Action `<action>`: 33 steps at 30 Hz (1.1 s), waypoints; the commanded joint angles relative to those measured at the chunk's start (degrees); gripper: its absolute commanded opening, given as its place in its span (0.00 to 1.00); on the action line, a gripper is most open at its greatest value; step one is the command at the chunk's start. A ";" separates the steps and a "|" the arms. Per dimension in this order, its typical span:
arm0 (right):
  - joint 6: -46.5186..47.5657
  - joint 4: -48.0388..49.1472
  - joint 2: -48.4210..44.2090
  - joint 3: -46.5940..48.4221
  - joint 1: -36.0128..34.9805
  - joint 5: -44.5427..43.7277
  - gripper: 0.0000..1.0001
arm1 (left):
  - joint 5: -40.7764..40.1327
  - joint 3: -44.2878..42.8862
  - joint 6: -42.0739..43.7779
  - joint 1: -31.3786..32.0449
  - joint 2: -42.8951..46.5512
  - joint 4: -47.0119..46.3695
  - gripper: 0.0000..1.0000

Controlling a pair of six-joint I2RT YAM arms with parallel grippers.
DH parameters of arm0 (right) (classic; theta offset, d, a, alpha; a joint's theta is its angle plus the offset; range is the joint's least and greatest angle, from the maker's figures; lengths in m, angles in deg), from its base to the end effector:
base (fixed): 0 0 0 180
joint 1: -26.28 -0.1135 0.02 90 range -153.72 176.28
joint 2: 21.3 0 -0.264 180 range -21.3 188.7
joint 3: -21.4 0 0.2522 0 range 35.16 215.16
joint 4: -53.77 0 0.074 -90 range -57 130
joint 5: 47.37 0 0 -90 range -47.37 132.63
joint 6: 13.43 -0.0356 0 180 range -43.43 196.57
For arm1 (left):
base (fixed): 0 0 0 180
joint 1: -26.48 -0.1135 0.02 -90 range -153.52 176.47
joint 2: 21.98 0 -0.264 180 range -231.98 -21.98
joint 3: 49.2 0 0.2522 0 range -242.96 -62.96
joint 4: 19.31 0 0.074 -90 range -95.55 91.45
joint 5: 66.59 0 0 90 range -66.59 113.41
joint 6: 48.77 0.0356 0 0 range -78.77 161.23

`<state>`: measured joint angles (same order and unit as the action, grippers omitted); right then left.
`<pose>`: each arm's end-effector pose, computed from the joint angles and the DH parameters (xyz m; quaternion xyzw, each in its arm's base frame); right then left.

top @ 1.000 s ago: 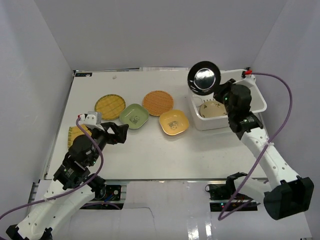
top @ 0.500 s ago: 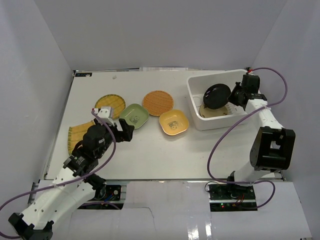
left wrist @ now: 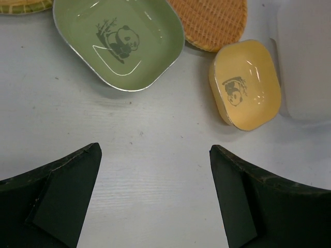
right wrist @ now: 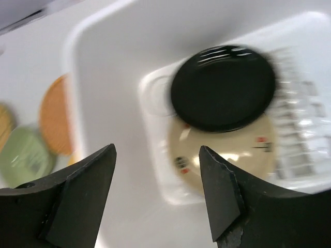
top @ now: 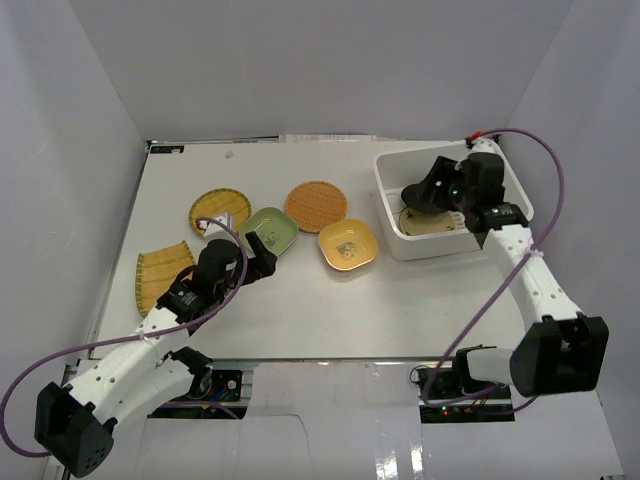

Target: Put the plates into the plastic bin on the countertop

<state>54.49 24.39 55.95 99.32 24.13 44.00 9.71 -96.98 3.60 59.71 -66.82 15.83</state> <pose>0.3098 0.0125 0.3213 0.1429 0.8484 0.1170 0.4962 0.1523 -0.0897 0.2547 -0.0910 0.8664 -0.1931 0.4515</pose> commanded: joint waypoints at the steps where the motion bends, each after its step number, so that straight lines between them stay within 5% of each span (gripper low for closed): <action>1: 2.57 3.40 -6.84 -3.51 -11.44 0.66 0.71 | -4.93 0.98 -7.98 -1.24 -4.10 -4.51 0.96; 4: 5.73 2.96 -8.70 -6.32 -25.66 -1.01 0.67 | -5.91 1.06 -10.53 -3.43 -9.20 -7.67 0.94; 10: 13.55 0.24 -2.82 -7.21 -38.78 -6.46 0.66 | -5.12 -0.69 -11.94 -10.54 -20.44 -13.73 0.89; 20: 21.55 -2.14 16.68 1.39 -46.71 -9.27 0.70 | -1.78 -4.30 -10.63 -14.95 -34.95 -20.94 0.75; 26: 21.73 -2.84 25.56 6.76 -49.35 -14.98 0.67 | -2.13 -5.35 -10.01 -15.39 -37.51 -22.44 0.56; 29: 21.73 -2.75 28.12 7.91 -49.61 -16.83 0.63 | -1.86 -5.62 -9.48 -15.48 -38.13 -22.44 0.48; 33: 21.65 -2.84 29.10 8.00 -49.96 -17.89 0.35 | -2.30 -5.36 -8.96 -15.39 -38.22 -22.36 0.35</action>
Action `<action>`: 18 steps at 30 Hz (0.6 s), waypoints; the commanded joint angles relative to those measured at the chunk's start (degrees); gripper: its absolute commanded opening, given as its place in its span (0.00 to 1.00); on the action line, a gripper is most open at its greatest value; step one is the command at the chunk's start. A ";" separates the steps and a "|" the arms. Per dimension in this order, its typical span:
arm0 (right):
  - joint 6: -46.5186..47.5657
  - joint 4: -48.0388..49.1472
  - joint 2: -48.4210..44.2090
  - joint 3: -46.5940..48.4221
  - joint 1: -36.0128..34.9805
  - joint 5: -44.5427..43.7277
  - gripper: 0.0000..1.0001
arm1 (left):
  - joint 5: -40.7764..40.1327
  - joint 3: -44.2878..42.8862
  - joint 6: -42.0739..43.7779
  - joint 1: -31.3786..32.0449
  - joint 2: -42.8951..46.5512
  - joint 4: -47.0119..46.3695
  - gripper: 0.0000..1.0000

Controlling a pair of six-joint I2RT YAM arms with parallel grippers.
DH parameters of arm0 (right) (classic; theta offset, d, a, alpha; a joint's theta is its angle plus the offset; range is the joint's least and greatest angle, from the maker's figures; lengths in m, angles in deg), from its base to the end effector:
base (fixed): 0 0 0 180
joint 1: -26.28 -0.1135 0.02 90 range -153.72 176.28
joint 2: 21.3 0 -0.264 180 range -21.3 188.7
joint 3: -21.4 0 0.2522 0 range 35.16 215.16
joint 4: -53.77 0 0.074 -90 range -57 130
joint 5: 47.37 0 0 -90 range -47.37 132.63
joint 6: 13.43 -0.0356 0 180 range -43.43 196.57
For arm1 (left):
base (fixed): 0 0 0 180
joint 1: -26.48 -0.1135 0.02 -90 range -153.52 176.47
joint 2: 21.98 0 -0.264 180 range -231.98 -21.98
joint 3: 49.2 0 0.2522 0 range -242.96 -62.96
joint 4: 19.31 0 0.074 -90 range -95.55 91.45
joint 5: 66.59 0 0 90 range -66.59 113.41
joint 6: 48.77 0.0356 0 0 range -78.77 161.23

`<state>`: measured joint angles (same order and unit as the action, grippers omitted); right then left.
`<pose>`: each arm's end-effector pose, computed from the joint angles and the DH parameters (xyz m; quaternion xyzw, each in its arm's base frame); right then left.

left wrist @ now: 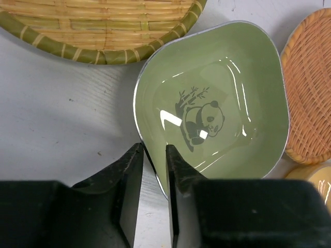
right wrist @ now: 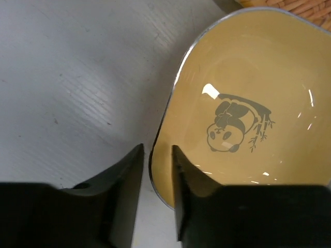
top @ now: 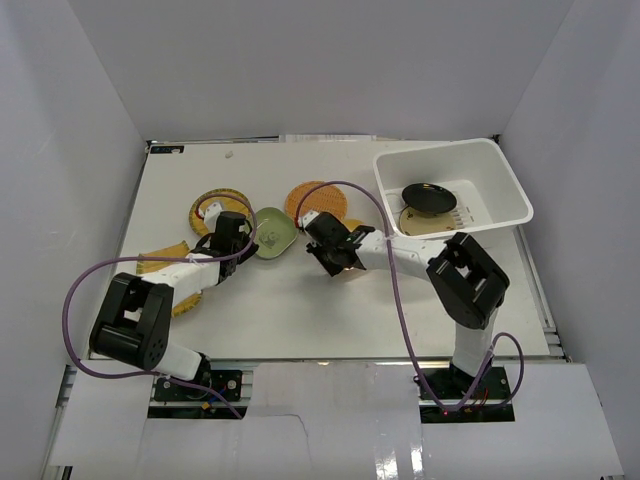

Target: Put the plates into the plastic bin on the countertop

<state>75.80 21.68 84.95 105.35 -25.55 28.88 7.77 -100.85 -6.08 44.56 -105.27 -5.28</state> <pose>0.2479 0.3017 0.1830 -0.3744 0.8687 0.0323 0.3227 0.2687 -0.0776 0.1659 -0.2812 0.8748 -0.0959 0.3826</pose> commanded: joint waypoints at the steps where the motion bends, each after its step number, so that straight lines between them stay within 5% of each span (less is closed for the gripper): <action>1: 0.08 -0.04 -0.61 1.79 -0.63 -2.94 0.27 | -0.44 -1.40 0.81 -0.24 0.32 -1.33 0.33; 5: -1.33 -1.18 -5.08 1.08 -2.74 -4.43 0.08 | -0.62 -1.05 0.90 -0.33 0.49 -1.07 0.26; 11: -5.02 -8.39 -18.61 4.06 -6.35 -6.37 0.08 | -0.97 -0.96 1.08 -0.25 0.84 -0.71 0.20; 18: -0.55 -8.39 -30.23 10.57 -3.12 -15.42 0.08 | -0.01 0.01 0.99 -0.24 1.63 -0.62 0.00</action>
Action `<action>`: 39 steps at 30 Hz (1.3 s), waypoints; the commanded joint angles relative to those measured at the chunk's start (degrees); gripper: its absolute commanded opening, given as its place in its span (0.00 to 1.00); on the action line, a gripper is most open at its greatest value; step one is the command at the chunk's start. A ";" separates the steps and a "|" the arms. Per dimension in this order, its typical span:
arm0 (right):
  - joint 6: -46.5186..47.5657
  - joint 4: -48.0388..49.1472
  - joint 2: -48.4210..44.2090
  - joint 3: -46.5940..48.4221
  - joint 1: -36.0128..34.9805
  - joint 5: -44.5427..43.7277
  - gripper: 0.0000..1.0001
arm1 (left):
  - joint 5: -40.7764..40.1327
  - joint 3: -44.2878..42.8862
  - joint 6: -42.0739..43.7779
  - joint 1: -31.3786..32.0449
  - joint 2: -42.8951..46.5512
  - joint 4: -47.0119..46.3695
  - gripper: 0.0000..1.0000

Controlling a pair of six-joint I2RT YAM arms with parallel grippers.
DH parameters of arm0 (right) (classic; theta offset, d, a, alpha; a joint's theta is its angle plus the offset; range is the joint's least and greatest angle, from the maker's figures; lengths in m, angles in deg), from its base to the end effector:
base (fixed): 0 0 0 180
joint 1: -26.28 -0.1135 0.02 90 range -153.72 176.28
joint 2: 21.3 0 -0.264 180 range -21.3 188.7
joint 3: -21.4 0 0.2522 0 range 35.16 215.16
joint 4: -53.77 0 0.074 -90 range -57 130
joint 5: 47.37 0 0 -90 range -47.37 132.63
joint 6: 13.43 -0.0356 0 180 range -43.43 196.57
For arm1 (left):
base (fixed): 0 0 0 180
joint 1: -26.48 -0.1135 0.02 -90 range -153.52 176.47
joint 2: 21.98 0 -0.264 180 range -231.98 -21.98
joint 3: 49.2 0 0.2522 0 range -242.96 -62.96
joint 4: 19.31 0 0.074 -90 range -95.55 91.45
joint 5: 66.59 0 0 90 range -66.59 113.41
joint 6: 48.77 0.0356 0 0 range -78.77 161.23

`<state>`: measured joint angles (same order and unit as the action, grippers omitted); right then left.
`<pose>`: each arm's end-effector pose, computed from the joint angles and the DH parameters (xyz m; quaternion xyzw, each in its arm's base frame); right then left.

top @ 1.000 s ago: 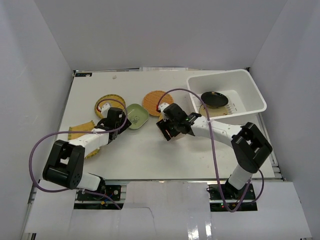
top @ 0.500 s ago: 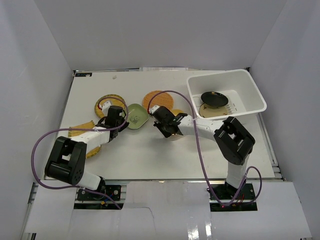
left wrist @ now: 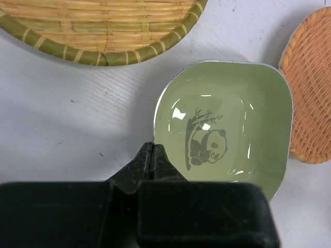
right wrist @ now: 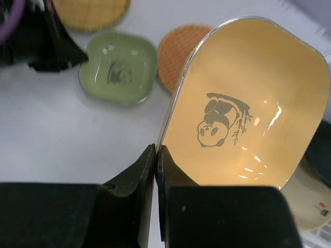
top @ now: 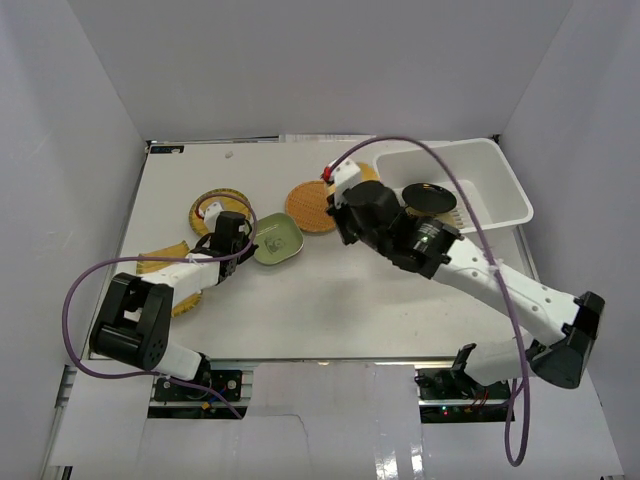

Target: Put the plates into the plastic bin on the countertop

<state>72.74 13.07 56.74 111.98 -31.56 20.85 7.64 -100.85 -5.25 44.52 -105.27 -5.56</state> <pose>0.1740 0.2519 0.3760 -0.2960 0.7947 0.1195 0.5163 0.2691 -0.0775 0.1663 -0.2756 0.8756 -0.0933 0.3857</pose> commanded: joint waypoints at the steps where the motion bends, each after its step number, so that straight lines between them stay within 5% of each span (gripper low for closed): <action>1: 3.13 -0.39 -1.75 4.48 5.09 -7.31 0.08 | 0.47 0.18 0.16 -0.20 1.98 -0.34 0.00; 6: 6.55 -0.57 2.89 4.05 24.31 -1.51 0.08 | 4.94 1.76 -0.10 -0.03 8.29 -0.34 0.00; 10: 7.70 0.04 8.43 4.31 32.51 0.06 0.08 | 8.20 1.33 0.86 1.82 14.63 1.40 0.00; 17: 5.42 2.77 15.47 1.50 39.03 7.53 0.11 | 10.14 -3.76 1.74 7.00 20.88 4.40 0.00; 24: 1.38 3.38 17.24 -0.53 40.70 11.84 0.35 | 8.30 -13.69 3.76 15.17 16.85 5.02 0.00; 27: -1.25 2.68 14.61 -0.27 42.11 14.13 0.46 | 8.03 -18.35 4.55 16.93 13.69 4.93 0.00; 28: -2.13 2.42 13.47 -0.09 42.46 15.18 0.61 | 8.12 -20.71 4.64 17.37 12.81 4.93 0.00; 32: -5.91 0.75 5.04 2.02 45.53 14.93 0.87 | 6.72 -28.43 7.19 20.53 6.92 5.02 0.00; 35: -9.34 1.01 -4.36 2.46 48.95 12.65 0.86 | 5.49 -35.38 9.12 23.43 1.04 5.11 0.00; 39: -11.19 1.19 -17.99 1.06 50.64 10.35 0.72 | 4.26 -45.15 11.06 25.81 -7.92 6.33 0.00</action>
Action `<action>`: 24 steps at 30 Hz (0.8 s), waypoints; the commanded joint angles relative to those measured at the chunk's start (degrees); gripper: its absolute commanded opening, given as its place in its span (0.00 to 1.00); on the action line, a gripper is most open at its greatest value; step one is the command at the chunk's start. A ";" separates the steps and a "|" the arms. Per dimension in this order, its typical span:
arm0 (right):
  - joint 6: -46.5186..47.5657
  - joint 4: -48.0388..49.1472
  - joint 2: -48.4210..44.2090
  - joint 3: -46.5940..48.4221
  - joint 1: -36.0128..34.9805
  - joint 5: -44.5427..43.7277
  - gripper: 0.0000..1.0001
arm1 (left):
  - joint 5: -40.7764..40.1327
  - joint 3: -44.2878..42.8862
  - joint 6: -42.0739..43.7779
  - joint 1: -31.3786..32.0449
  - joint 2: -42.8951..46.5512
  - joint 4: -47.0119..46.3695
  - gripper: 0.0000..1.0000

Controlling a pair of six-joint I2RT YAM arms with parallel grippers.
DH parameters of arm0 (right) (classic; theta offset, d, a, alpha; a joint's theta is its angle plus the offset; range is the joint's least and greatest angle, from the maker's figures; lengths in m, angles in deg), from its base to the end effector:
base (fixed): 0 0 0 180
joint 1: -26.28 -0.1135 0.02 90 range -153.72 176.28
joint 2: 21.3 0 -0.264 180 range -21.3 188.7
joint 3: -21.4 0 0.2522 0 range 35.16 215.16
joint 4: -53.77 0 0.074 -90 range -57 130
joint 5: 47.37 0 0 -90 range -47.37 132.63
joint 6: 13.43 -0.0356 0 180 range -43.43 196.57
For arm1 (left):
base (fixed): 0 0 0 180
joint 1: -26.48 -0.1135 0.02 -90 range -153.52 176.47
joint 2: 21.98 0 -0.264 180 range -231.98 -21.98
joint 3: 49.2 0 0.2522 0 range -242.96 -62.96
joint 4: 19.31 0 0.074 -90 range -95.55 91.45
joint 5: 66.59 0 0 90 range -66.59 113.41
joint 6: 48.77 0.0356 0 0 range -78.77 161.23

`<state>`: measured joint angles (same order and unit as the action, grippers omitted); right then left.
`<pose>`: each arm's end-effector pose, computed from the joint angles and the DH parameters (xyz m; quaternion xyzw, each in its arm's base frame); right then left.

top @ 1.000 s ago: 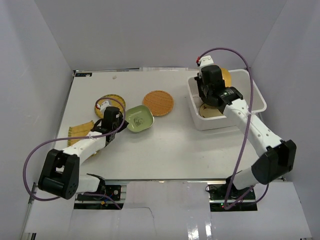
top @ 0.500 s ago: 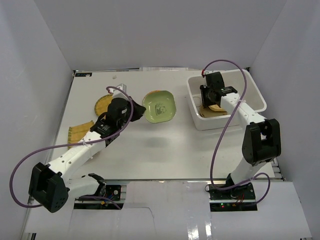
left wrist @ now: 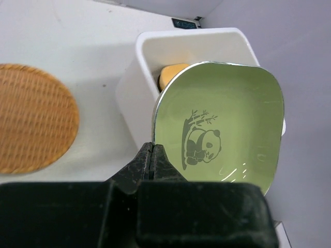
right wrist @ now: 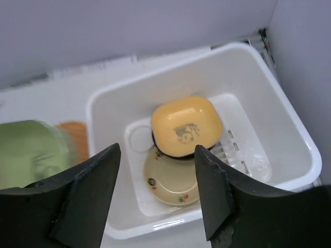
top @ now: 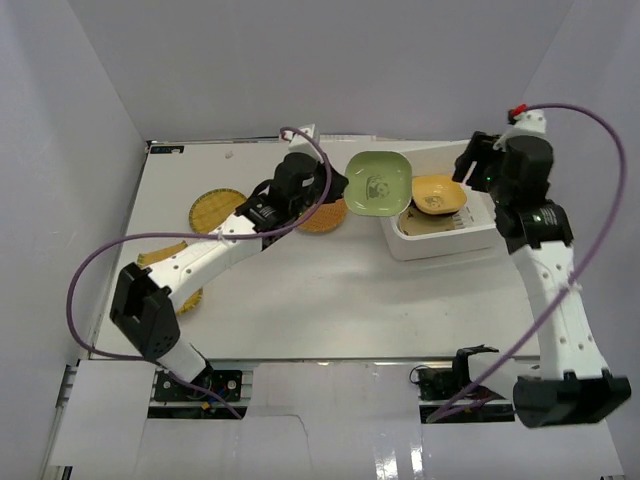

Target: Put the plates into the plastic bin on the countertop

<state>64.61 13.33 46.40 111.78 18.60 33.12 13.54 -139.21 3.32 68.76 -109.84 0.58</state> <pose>0.2549 0.0284 0.4217 0.0789 0.8026 0.0342 0.5903 0.2749 -0.2417 0.3535 -0.0200 0.8060 -0.3252 0.4941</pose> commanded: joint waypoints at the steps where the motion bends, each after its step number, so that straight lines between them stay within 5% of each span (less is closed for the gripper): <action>1: -3.50 0.84 -9.59 0.29 0.48 -0.51 0.63 | -1.91 -9.07 3.19 2.10 -7.38 0.63 0.00; 12: -7.54 1.62 -24.28 -11.31 0.39 14.87 0.62 | -4.90 -52.81 11.18 9.92 -40.71 11.36 0.00; 19: -7.55 0.49 -28.14 -13.16 0.39 15.59 0.63 | -8.32 -60.96 13.57 10.98 -50.75 13.29 0.01; 22: -7.63 0.40 -29.20 -13.69 0.39 15.14 0.64 | -8.41 -59.46 13.39 10.89 -50.66 12.59 0.23; 24: -7.72 0.40 -29.73 -14.04 0.39 15.14 0.64 | -7.80 -58.49 13.04 10.98 -50.14 11.19 0.49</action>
<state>57.29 12.59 17.68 97.60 19.12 47.54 7.13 -197.26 16.30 80.28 -164.13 14.19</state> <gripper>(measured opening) 0.638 0.433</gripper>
